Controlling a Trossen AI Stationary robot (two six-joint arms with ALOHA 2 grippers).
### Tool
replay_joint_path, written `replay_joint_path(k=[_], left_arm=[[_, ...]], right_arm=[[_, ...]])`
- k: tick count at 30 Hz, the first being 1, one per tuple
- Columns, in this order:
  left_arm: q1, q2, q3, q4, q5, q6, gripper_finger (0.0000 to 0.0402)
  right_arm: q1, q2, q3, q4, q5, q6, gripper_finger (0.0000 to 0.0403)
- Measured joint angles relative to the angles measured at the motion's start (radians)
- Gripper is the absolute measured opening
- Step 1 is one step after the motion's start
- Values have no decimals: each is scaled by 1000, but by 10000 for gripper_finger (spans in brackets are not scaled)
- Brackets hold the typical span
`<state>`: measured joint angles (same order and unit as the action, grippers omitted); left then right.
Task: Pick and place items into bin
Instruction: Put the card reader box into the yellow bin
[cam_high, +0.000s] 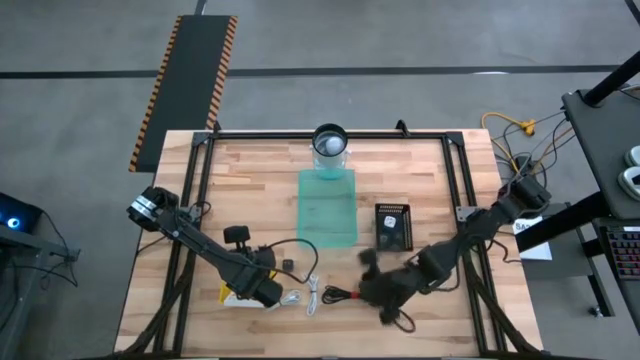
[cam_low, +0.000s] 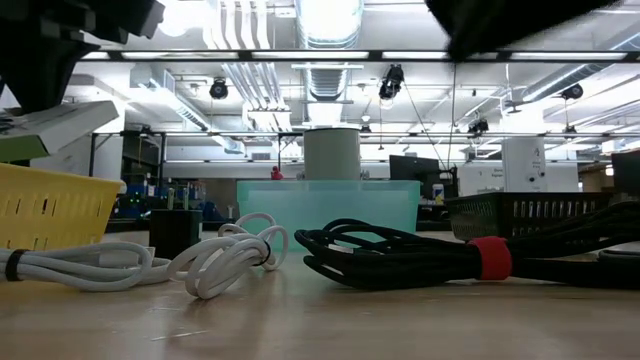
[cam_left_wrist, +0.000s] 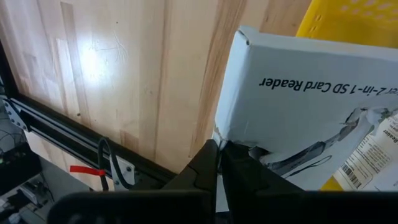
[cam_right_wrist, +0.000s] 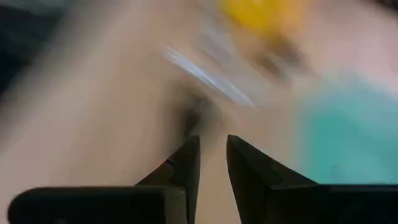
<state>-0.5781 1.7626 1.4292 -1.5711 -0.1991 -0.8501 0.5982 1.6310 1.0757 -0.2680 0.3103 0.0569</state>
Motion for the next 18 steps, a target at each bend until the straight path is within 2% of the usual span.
replay_joint_path(k=[1,3,8,11,14,18], left_arm=[[0,0,0,0,0,0,0],[-2,0,0,0,-4,-1,0],[-16,-2,0,0,-64,-9,0],[-30,-2,0,0,-127,-16,0],[-42,-2,1,0,-191,-39,0],[-53,-2,2,1,-253,-64,0]], right_arm=[[-6,1,-21,132,-93,-60,67],[-20,5,-60,389,-151,-74,69],[-71,7,-200,784,22,-32,83],[-113,20,-305,1052,26,32,107],[-164,47,-392,1238,27,82,144],[-221,100,-422,1345,33,137,199]])
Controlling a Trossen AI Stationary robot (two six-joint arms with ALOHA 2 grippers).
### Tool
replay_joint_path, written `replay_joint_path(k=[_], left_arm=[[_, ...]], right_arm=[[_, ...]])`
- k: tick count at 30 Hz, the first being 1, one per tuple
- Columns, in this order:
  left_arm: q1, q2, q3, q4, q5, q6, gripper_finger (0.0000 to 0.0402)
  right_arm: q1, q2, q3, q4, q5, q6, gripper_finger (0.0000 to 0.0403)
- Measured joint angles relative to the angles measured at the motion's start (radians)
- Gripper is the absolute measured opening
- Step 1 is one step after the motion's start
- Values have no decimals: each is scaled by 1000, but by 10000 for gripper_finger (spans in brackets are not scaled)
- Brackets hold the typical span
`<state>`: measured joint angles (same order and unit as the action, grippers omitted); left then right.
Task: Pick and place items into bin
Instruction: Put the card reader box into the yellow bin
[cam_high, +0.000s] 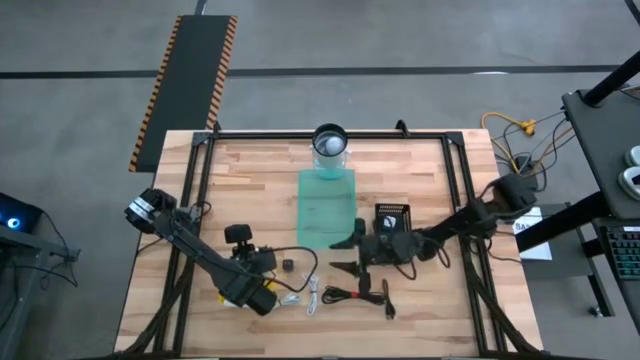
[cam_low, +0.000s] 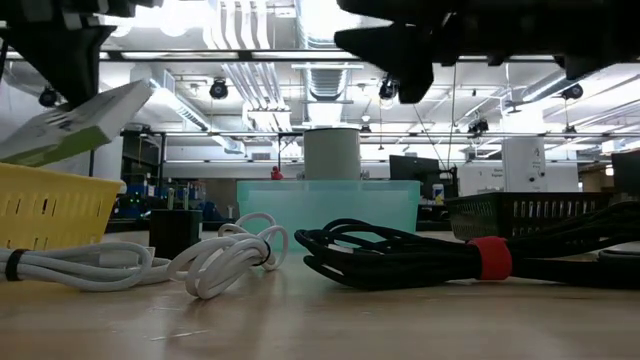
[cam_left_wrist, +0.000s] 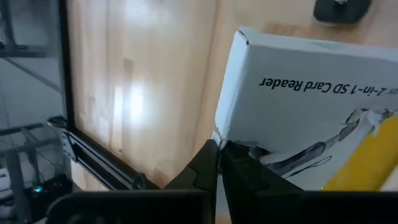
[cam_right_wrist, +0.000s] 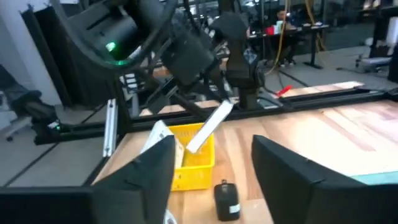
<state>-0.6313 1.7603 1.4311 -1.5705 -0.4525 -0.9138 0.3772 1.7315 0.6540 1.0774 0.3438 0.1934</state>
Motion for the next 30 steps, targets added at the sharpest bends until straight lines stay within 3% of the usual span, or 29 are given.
replay_joint_path(k=[6,11,19,24,30], left_arm=[[3,0,0,-1,-114,-32,0],[23,0,2,-1,-243,-77,0],[73,-1,57,62,-469,-115,0],[95,-1,65,142,-500,6,0],[109,-1,65,158,-516,38,0]], right_arm=[[-48,112,101,-4,0,-36,260],[-53,162,179,-10,-9,-131,280],[-87,166,240,-104,-5,-171,283],[-108,163,263,-143,-3,-178,276],[-123,162,266,-162,-4,-172,258]])
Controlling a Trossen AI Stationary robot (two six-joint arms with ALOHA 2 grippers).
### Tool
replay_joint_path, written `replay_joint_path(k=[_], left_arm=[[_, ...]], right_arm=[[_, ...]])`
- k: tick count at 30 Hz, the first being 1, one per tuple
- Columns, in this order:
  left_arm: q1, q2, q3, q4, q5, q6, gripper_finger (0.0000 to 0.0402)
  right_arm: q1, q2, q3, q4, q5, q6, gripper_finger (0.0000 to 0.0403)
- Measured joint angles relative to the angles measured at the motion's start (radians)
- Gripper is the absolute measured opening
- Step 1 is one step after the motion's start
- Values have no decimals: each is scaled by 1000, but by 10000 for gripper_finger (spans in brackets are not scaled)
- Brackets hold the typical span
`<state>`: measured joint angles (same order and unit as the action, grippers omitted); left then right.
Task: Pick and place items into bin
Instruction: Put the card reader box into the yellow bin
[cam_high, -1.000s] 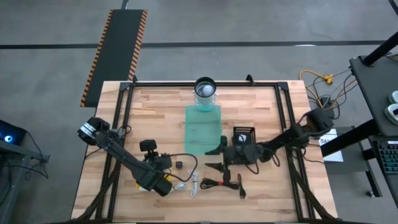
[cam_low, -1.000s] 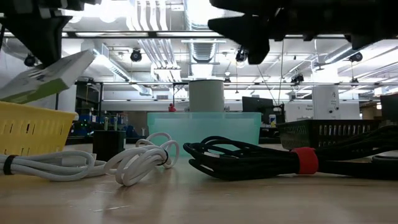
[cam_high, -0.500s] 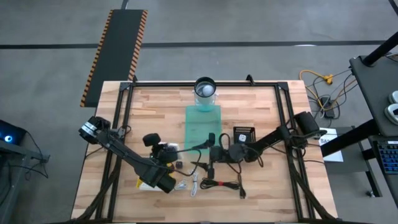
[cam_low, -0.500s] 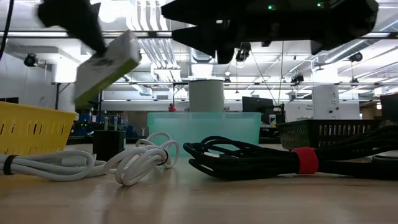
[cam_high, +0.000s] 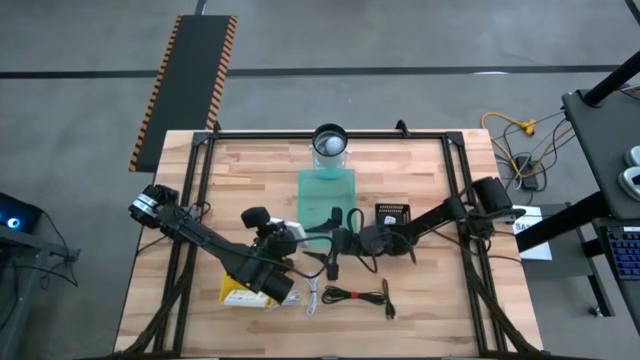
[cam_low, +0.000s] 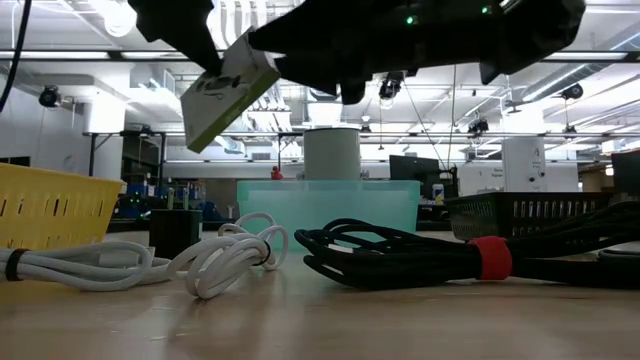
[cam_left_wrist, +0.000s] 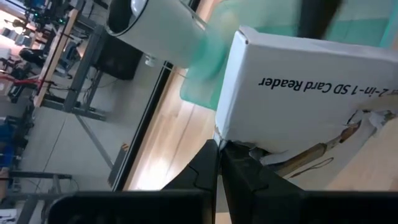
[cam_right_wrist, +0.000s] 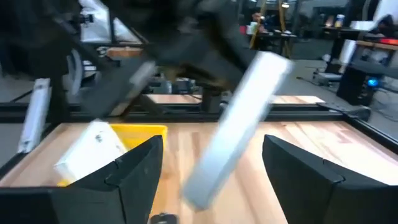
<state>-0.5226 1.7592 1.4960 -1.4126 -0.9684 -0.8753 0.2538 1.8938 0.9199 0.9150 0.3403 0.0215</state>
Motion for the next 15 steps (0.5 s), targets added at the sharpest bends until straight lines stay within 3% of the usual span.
replay_joint_path(k=[6,15], left_arm=[[0,0,0,9,-2,2,0],[-2,0,0,34,2,55,0]], right_arm=[[-11,0,0,0,2,24,197],[-18,0,0,-29,8,18,43]])
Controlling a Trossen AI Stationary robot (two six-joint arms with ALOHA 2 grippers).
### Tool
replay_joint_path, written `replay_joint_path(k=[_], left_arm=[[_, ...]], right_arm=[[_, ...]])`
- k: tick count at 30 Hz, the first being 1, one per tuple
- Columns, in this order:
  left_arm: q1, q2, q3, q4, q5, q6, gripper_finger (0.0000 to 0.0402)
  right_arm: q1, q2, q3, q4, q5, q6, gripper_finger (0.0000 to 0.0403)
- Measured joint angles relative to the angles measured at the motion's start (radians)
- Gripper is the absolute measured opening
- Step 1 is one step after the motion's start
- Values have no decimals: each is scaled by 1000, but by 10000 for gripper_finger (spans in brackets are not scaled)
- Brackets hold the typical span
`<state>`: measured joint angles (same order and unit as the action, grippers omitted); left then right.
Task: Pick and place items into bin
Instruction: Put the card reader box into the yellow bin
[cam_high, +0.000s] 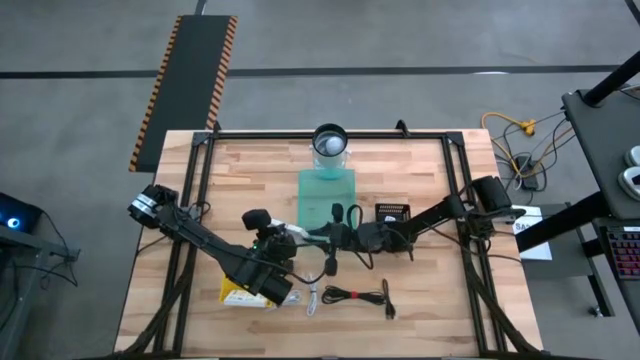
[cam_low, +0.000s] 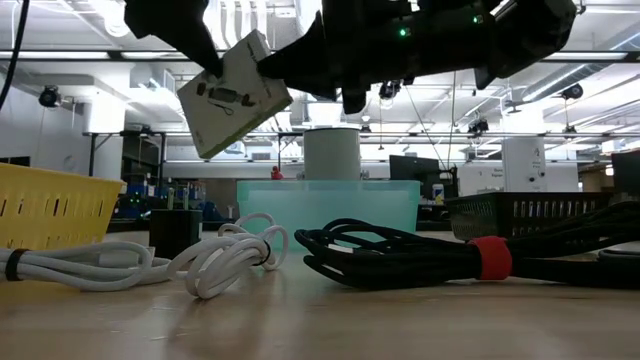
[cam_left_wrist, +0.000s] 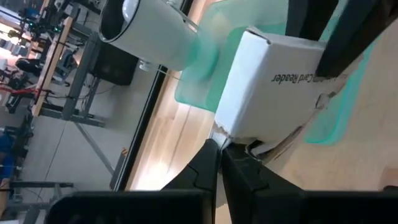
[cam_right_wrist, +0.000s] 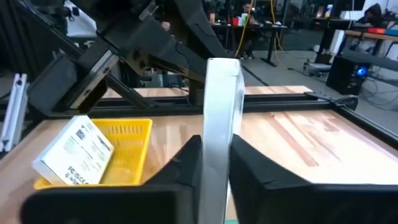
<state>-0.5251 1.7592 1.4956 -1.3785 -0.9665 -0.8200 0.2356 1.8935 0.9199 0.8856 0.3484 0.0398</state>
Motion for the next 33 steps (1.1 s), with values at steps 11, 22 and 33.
replay_joint_path(k=[11,22,33], left_arm=[[2,-27,0,18,79,95,22],[1,-147,2,7,267,163,143],[5,-217,-35,128,478,319,175]], right_arm=[[-2,0,0,-21,-11,-44,20],[-4,-2,0,-25,-9,-87,18],[-2,-2,0,-22,-167,-173,18]])
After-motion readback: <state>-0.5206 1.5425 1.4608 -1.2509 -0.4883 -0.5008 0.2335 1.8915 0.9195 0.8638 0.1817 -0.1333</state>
